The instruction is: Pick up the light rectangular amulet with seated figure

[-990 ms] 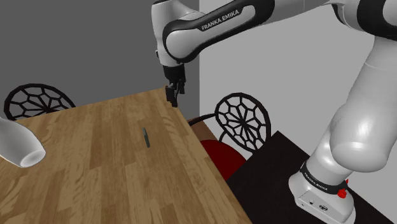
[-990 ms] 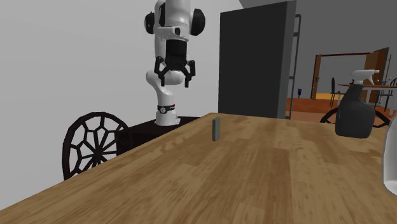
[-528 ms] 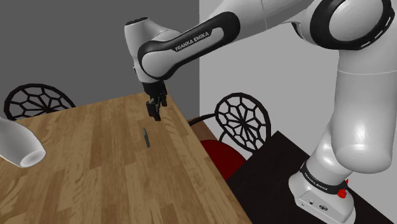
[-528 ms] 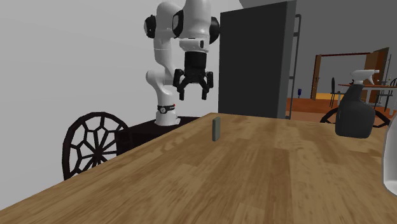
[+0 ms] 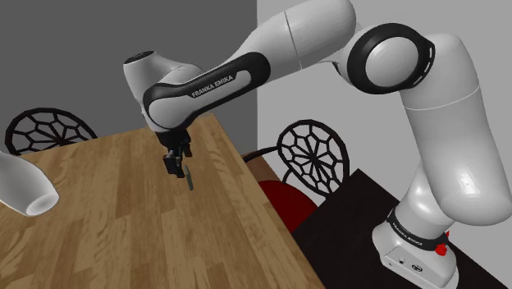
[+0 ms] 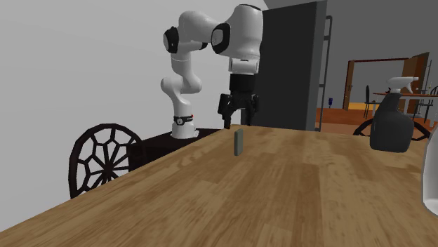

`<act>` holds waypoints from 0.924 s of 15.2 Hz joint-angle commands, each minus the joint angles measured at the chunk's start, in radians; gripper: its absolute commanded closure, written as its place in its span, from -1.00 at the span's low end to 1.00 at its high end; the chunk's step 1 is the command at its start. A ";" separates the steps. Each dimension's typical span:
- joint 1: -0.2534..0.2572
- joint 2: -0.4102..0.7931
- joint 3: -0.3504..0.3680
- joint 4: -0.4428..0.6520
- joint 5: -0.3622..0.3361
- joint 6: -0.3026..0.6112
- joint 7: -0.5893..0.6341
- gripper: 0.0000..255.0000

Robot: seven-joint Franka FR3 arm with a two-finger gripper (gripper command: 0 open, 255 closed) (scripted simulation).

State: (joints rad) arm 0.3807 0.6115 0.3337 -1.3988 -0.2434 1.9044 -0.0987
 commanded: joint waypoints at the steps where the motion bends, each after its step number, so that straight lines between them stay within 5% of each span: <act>1: 0.009 0.027 -0.002 0.012 -0.007 0.013 0.001 -1.00; 9: 0.010 0.055 -0.008 -0.019 -0.018 0.070 0.009 -1.00; 10: 0.010 0.056 -0.008 -0.018 -0.018 0.070 0.008 1.00; 14: 0.009 0.056 -0.008 -0.018 -0.018 0.070 0.008 1.00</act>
State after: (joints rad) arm 0.3899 0.6669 0.3254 -1.4169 -0.2613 1.9743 -0.0907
